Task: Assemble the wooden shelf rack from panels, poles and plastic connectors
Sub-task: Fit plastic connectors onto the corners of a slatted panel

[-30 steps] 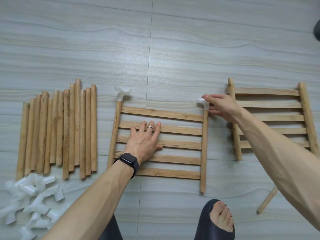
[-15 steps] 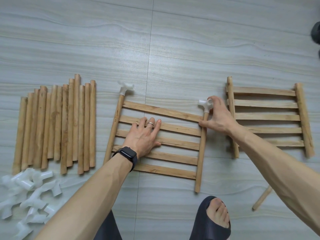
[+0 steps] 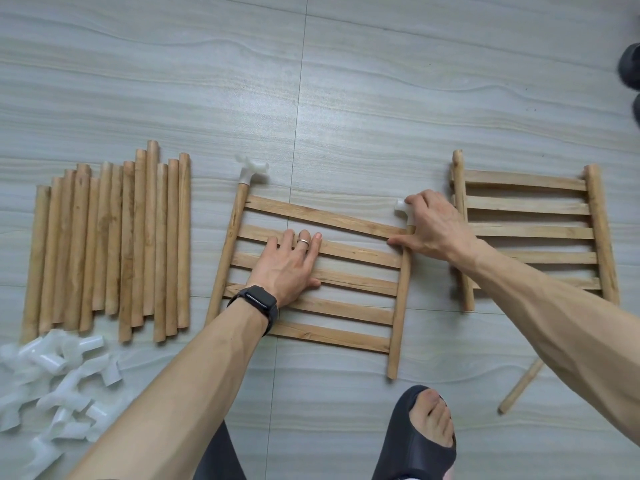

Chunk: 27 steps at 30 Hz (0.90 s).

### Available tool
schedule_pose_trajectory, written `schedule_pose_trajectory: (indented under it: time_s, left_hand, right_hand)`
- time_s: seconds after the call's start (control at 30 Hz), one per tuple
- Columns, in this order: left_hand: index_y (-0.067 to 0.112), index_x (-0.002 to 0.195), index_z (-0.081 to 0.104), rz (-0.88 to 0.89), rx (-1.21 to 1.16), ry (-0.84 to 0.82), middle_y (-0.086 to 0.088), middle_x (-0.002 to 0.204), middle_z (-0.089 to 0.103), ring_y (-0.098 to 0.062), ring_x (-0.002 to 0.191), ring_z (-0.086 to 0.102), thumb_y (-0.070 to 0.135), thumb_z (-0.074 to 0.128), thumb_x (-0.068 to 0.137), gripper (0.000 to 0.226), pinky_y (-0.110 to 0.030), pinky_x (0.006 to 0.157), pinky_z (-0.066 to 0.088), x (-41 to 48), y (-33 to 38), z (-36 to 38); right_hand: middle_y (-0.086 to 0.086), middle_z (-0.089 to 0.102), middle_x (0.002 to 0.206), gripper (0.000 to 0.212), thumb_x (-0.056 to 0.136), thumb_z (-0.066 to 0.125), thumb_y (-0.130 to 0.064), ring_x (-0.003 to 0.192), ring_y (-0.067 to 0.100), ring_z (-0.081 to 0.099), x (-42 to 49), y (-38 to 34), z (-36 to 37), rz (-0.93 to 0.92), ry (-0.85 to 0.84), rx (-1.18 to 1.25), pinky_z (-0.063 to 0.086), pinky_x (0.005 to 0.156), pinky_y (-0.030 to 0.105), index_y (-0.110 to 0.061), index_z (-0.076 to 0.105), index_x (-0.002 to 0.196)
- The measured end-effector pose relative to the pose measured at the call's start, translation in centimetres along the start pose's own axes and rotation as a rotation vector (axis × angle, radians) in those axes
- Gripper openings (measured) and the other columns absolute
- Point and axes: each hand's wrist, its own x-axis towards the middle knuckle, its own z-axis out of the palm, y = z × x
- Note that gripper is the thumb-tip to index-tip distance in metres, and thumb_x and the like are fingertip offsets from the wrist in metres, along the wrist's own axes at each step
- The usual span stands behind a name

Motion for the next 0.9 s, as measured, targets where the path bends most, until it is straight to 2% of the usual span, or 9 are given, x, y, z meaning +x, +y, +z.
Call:
schedule_pose_trajectory:
  time_s: [0.23, 0.33, 0.47, 0.53, 0.63, 0.73, 0.8, 0.9]
  left_hand:
    - [0.008, 0.159, 0.005, -0.010, -0.018, -0.002, -0.018, 0.152, 0.030, -0.037, 0.135, 0.034, 0.064, 0.036, 0.099, 0.088, -0.049, 0.100, 0.037, 0.1, 0.0, 0.0]
    - [0.014, 0.160, 0.006, -0.045, -0.107, -0.010, -0.012, 0.156, 0.027, -0.034, 0.141, 0.027, 0.066, 0.039, 0.097, 0.088, -0.048, 0.106, 0.033, 0.2, 0.0, -0.3]
    - [0.018, 0.161, 0.001, -0.089, -0.173, -0.034, -0.009, 0.161, 0.022, -0.034, 0.149, 0.015, 0.063, 0.040, 0.099, 0.086, -0.050, 0.116, 0.025, 0.2, 0.6, -0.7]
    - [0.019, 0.161, -0.002, -0.128, -0.209, -0.032, -0.008, 0.164, 0.017, -0.033, 0.152, 0.008, 0.060, 0.040, 0.100, 0.084, -0.050, 0.119, 0.021, 0.6, 1.1, -0.8]
    - [0.018, 0.161, 0.000, -0.159, -0.252, -0.018, -0.005, 0.168, 0.011, -0.029, 0.155, 0.003, 0.054, 0.044, 0.102, 0.083, -0.050, 0.122, 0.017, 0.9, 1.5, -1.3]
    - [0.015, 0.161, 0.007, -0.151, -0.206, -0.007, -0.005, 0.169, 0.007, -0.025, 0.156, 0.003, 0.035, 0.044, 0.104, 0.070, -0.049, 0.124, 0.015, -0.2, 1.1, -2.4]
    - [0.014, 0.158, 0.018, -0.166, -0.194, 0.014, -0.007, 0.169, 0.010, -0.025, 0.155, 0.008, 0.023, 0.043, 0.102, 0.062, -0.047, 0.124, 0.017, -2.1, 0.3, -3.3]
    - [0.016, 0.152, 0.031, -0.213, -0.211, 0.027, -0.008, 0.165, 0.022, -0.025, 0.150, 0.023, 0.020, 0.045, 0.098, 0.056, -0.043, 0.119, 0.027, -6.3, -2.1, -4.3]
  right_hand:
    - [0.013, 0.054, 0.129, 0.086, 0.074, 0.081, -0.061, 0.120, 0.032, 0.051, 0.3, -0.5, -0.6, 0.039, -0.022, 0.026, 0.048, 0.103, 0.044, -0.008, 0.049, 0.134]
    - [0.010, 0.045, 0.142, 0.086, 0.078, 0.083, -0.052, 0.129, 0.031, 0.046, 0.2, -0.9, -0.9, 0.108, -0.048, 0.124, 0.043, 0.110, 0.044, -0.013, 0.042, 0.142]
    - [0.009, 0.024, 0.160, 0.084, 0.085, 0.079, -0.045, 0.142, 0.033, 0.036, 0.0, -1.4, -0.3, 0.214, -0.084, 0.188, 0.040, 0.114, 0.049, -0.021, 0.033, 0.151]
    - [0.011, 0.015, 0.165, 0.079, 0.091, 0.073, -0.041, 0.146, 0.036, 0.030, -0.3, -1.9, 0.4, 0.278, -0.027, 0.179, 0.040, 0.112, 0.052, -0.025, 0.028, 0.154]
    - [0.018, 0.011, 0.166, 0.073, 0.094, 0.063, -0.026, 0.150, 0.040, 0.020, -1.6, -3.4, 1.8, 0.321, 0.099, 0.107, 0.031, 0.118, 0.053, -0.021, 0.023, 0.155]
    - [0.019, 0.011, 0.167, 0.068, 0.093, 0.058, -0.024, 0.152, 0.038, 0.013, -3.7, -5.4, 2.2, 0.265, 0.100, 0.063, 0.021, 0.122, 0.050, -0.015, 0.026, 0.153]
    - [0.017, 0.014, 0.166, 0.066, 0.092, 0.056, -0.026, 0.153, 0.035, 0.012, -5.2, -7.0, 1.8, 0.185, 0.048, 0.022, 0.019, 0.123, 0.046, -0.015, 0.030, 0.152]
    - [0.016, 0.019, 0.165, 0.063, 0.093, 0.053, -0.030, 0.152, 0.033, 0.017, -7.2, -9.8, 0.7, 0.026, -0.046, -0.057, 0.020, 0.123, 0.045, -0.015, 0.034, 0.152]
